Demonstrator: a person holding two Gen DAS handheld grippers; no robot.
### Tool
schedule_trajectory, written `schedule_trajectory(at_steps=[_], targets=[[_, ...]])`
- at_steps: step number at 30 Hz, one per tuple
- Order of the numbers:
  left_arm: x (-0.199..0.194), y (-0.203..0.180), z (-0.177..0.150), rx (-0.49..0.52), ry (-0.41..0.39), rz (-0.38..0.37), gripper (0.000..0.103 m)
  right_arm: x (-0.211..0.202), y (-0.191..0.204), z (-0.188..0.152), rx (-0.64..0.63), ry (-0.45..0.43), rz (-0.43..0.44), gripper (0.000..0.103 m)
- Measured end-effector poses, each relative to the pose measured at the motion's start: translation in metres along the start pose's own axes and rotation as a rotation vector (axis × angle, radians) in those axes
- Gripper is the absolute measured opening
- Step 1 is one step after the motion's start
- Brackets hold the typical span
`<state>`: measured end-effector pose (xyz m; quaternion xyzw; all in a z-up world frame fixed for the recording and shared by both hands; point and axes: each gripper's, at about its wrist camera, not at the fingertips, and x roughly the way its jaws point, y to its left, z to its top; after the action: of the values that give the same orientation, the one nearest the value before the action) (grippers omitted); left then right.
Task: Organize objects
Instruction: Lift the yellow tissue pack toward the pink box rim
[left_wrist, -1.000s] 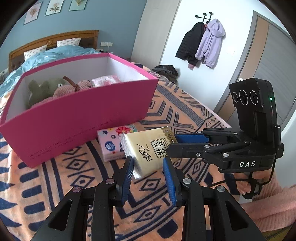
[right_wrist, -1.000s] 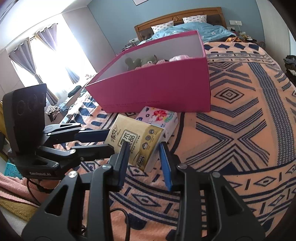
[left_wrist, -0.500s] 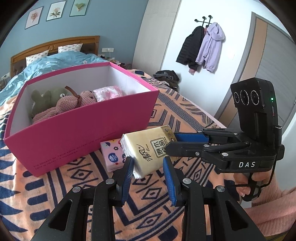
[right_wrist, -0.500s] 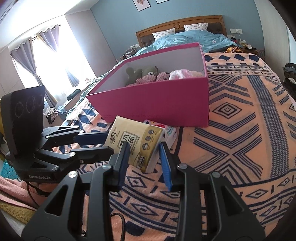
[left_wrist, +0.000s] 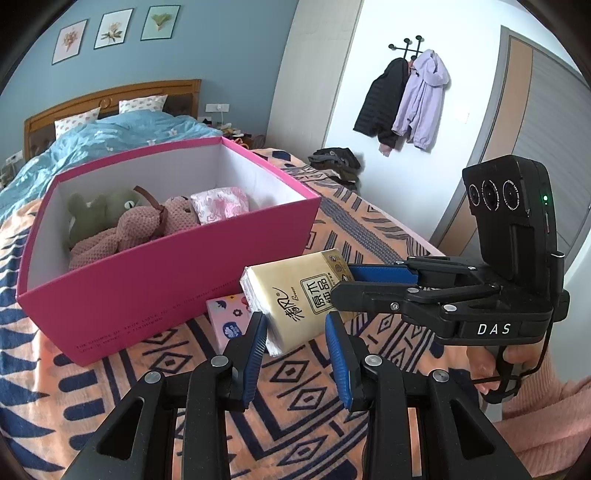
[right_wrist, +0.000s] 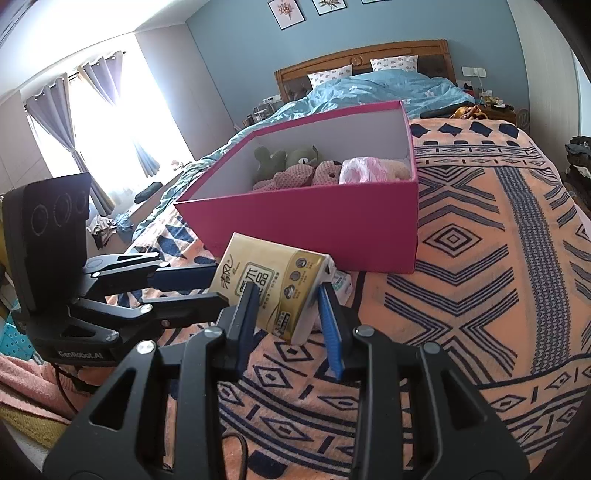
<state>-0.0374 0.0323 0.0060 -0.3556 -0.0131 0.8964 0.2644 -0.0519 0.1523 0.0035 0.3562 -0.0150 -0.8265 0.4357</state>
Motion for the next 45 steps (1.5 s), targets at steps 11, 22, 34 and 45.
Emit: schedule_trajectory(at_steps=[11, 22, 34, 45], targets=[[0.000, 0.002, 0.005, -0.004, -0.014, 0.008, 0.033, -0.002, 0.002, 0.009, -0.020, -0.021, -0.006, 0.036], [-0.005, 0.006, 0.013, -0.004, -0.036, 0.020, 0.033, -0.003, 0.005, 0.017, -0.035, -0.038, 0.000, 0.036], [-0.005, 0.012, 0.023, -0.002, -0.056, 0.036, 0.033, -0.004, 0.005, 0.028, -0.041, -0.063, 0.006, 0.036], [-0.003, 0.016, 0.033, -0.007, -0.066, 0.043, 0.033, -0.007, 0.005, 0.040, -0.052, -0.090, 0.012, 0.036]])
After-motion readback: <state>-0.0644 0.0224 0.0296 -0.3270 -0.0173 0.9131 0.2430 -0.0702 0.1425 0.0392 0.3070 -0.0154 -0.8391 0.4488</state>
